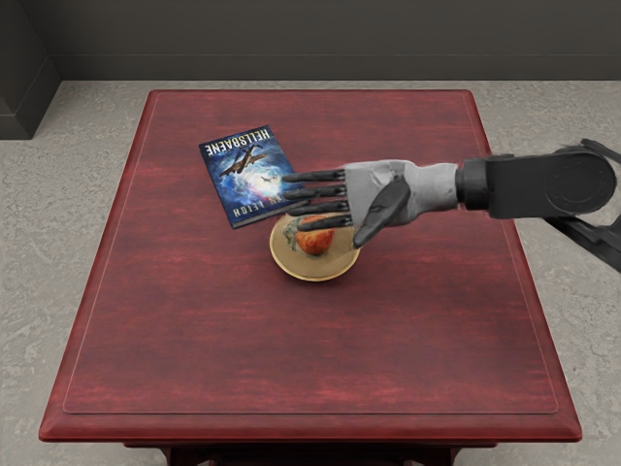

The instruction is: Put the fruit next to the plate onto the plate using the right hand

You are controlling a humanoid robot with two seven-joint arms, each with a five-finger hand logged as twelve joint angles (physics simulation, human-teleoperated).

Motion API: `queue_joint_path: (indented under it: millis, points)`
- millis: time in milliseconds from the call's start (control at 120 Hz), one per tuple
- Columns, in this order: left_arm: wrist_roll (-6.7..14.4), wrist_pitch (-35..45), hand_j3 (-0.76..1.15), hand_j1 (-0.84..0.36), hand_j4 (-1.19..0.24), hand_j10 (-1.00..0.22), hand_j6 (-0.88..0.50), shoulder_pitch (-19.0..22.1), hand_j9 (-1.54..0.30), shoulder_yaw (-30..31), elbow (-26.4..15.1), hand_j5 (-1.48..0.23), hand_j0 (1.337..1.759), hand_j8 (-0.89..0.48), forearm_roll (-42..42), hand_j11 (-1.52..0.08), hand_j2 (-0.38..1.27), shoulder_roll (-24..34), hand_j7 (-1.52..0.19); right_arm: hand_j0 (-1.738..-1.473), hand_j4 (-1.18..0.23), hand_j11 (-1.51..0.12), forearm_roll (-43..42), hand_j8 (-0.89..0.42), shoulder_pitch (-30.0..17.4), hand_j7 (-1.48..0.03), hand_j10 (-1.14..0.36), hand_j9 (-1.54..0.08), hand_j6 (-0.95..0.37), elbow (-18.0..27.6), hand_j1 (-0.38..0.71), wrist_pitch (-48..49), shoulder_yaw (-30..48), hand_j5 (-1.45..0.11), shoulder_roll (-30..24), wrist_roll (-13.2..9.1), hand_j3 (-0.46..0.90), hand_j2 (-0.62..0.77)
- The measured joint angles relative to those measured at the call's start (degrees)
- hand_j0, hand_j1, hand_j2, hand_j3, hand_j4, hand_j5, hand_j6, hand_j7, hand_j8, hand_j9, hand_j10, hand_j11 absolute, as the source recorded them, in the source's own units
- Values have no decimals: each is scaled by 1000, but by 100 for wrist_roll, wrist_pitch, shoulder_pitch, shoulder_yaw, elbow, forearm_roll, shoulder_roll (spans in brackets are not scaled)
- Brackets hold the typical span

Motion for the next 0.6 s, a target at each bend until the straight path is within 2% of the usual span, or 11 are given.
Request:
queue_joint_path:
  millis: [292, 475, 600]
  points:
    - [1, -3, 0, 349, -1, 0, -1, -17, 0, -1, -1, 0, 1658, -1, 2, 0, 0, 0, 0, -1658, 0, -1, 483, 2, -477, -1, 1, -1, 2, -30, -349, 32, -59, -1, -1662, 0, 0, 1]
    - [1, -2, 0, 349, -1, 0, -1, -17, 0, -1, 6, 0, 1658, -1, 4, 0, 0, 0, 0, -1658, 0, 0, 679, 3, -692, 0, 2, 0, 4, -36, -349, 34, -62, 0, -2311, 0, 0, 0]
    - [0, -3, 0, 349, -1, 0, -1, -17, 0, 3, 7, 0, 1658, -1, 5, 0, 0, 0, 0, -1658, 0, 0, 738, 4, -759, 0, 3, 0, 5, -47, -349, 35, -62, 0, -2566, 0, 0, 0]
